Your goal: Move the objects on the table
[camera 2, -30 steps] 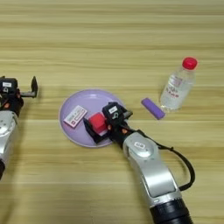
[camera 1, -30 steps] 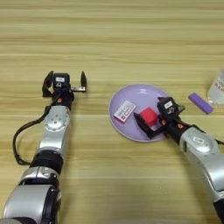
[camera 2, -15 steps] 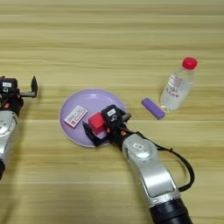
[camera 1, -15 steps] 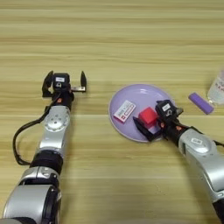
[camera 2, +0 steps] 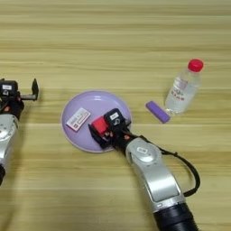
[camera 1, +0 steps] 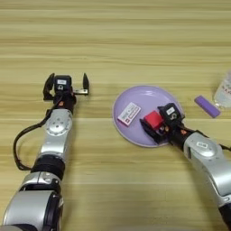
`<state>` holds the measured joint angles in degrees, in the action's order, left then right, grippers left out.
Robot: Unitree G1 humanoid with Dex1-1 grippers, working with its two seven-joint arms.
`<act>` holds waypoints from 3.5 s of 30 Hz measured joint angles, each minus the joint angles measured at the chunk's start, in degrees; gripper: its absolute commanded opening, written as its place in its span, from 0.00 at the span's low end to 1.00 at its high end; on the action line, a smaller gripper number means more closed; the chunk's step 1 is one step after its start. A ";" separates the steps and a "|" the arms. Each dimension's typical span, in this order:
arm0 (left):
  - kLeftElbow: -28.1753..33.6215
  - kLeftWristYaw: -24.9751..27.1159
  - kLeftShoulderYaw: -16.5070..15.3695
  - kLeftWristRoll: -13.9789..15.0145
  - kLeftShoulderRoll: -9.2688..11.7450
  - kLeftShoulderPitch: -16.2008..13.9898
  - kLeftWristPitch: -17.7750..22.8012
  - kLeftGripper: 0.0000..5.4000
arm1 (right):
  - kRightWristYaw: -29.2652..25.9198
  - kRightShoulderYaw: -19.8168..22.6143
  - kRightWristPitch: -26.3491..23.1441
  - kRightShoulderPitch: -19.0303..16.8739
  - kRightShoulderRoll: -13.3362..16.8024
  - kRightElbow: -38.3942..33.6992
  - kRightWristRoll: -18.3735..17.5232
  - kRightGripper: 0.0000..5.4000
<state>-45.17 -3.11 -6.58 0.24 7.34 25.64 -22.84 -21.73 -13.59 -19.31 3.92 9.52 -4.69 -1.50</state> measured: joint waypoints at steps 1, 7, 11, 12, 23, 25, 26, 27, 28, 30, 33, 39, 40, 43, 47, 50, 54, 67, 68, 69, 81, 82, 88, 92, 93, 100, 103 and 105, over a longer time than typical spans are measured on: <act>0.00 0.00 0.00 0.00 0.00 0.00 0.00 1.00 | -0.05 0.00 0.00 0.00 0.00 0.00 0.04 0.60; 0.00 -0.01 0.00 0.00 0.00 0.00 0.00 1.00 | -0.17 -0.04 0.03 0.00 -0.01 0.00 0.10 0.47; 0.00 -0.01 0.01 0.00 0.00 0.00 0.00 1.00 | -0.17 0.02 0.24 0.00 -0.07 -0.04 0.02 0.43; 0.00 -0.01 0.01 0.00 0.00 0.00 0.00 1.00 | -0.18 0.06 0.25 0.00 -0.08 -0.10 -0.05 0.43; -0.17 -0.04 0.04 -0.01 0.00 0.12 0.00 1.00 | 0.25 3.26 0.93 -0.09 0.25 -4.43 -1.28 0.43; -0.23 -0.05 0.03 -0.01 0.00 0.15 -0.01 1.00 | 0.42 4.68 0.94 -0.03 0.65 -5.30 -1.67 0.43; -0.27 -0.05 0.04 -0.01 0.00 0.16 -0.01 1.00 | 0.83 5.62 0.94 -0.02 1.03 -5.79 -1.87 0.43; -0.31 -0.05 0.04 -0.01 0.00 0.16 -0.01 1.00 | 1.04 6.23 0.94 0.01 1.21 -5.99 -1.94 0.43; -0.33 -0.05 0.04 -0.01 0.00 0.16 -0.01 1.00 | 1.26 7.07 0.93 0.01 1.52 -6.42 -2.08 0.43; -0.33 -0.07 0.05 -0.01 0.00 0.16 -0.02 1.00 | 1.37 8.52 0.92 0.03 2.08 -7.18 -2.24 0.43; -0.33 -0.09 0.05 -0.01 -0.01 0.16 -0.04 1.00 | 1.52 10.93 0.84 -0.04 3.21 -8.89 -2.81 0.43; -0.33 -0.10 0.05 -0.01 -0.01 0.17 -0.05 1.00 | 2.61 16.62 -0.03 -1.61 6.25 -10.20 -3.37 0.43; -0.32 -0.10 0.05 -0.01 -0.01 0.17 -0.05 1.00 | 2.61 16.94 -0.16 -1.92 6.51 -10.20 -3.37 0.43; -0.32 -0.13 0.07 -0.01 -0.01 0.17 -0.05 1.00 | 2.56 17.18 -0.23 -2.28 6.52 -10.11 -3.41 0.43; -0.32 -0.19 0.08 -0.03 -0.02 0.17 -0.05 1.00 | 2.55 17.18 -0.23 -2.29 6.57 -9.29 -3.36 0.43; -0.30 -0.22 0.08 -0.03 -0.02 0.17 -0.05 1.00 | 2.39 16.53 -0.25 -2.60 6.89 -8.14 -3.21 0.43; -0.26 -0.27 0.09 -0.04 -0.02 0.17 -0.05 1.00 | 1.68 14.79 -0.24 -3.23 7.00 -6.52 -3.07 0.43; -0.22 -0.40 0.09 -0.03 -0.07 0.18 -0.05 1.00 | 1.50 14.11 0.23 -2.49 7.19 1.49 -3.01 0.43; -0.22 -0.40 0.08 -0.02 -0.07 0.18 -0.06 1.00 | 1.56 14.15 0.28 -2.37 7.20 1.79 -3.01 0.43; -0.22 -0.40 0.08 -0.02 -0.07 0.18 -0.06 1.00 | 1.60 14.19 0.43 -2.30 7.22 2.08 -3.02 0.43; 0.01 -0.39 0.08 -0.01 -0.07 0.18 -0.05 1.00 | 1.84 14.50 0.78 -2.21 7.39 2.36 -4.03 0.59; 0.01 -0.39 0.08 -0.01 -0.07 0.18 -0.05 1.00 | 1.86 14.63 0.78 -2.14 7.28 2.36 -4.40 0.61; 0.02 -0.39 0.08 -0.01 -0.07 0.18 -0.05 1.00 | 2.22 15.61 0.81 -1.58 6.75 2.31 -5.22 0.71; 0.01 -0.32 0.07 0.01 -0.06 0.18 -0.05 1.00 | 2.50 15.93 0.81 -1.56 6.30 1.84 -5.85 0.78; 0.01 -0.29 0.06 0.02 -0.05 0.18 -0.05 1.00 | 2.54 16.09 0.83 -1.56 6.25 1.58 -5.89 0.80; -0.04 -0.09 -0.02 0.07 0.01 0.18 -0.05 1.00 | 3.39 16.95 1.44 -1.26 5.34 -0.18 -6.98 0.96; -0.20 0.04 -0.06 0.12 0.05 0.20 -0.05 1.00 | 3.78 17.65 3.13 -0.97 5.01 -0.64 -7.32 0.99; -0.44 0.13 -0.10 0.13 0.13 0.23 -0.05 1.00 | 3.77 18.06 5.26 -0.81 4.29 -1.80 -8.02 0.99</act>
<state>-45.61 -2.98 -6.68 0.36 7.47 25.87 -22.89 -17.96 4.46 -14.05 3.11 13.81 -6.49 -9.52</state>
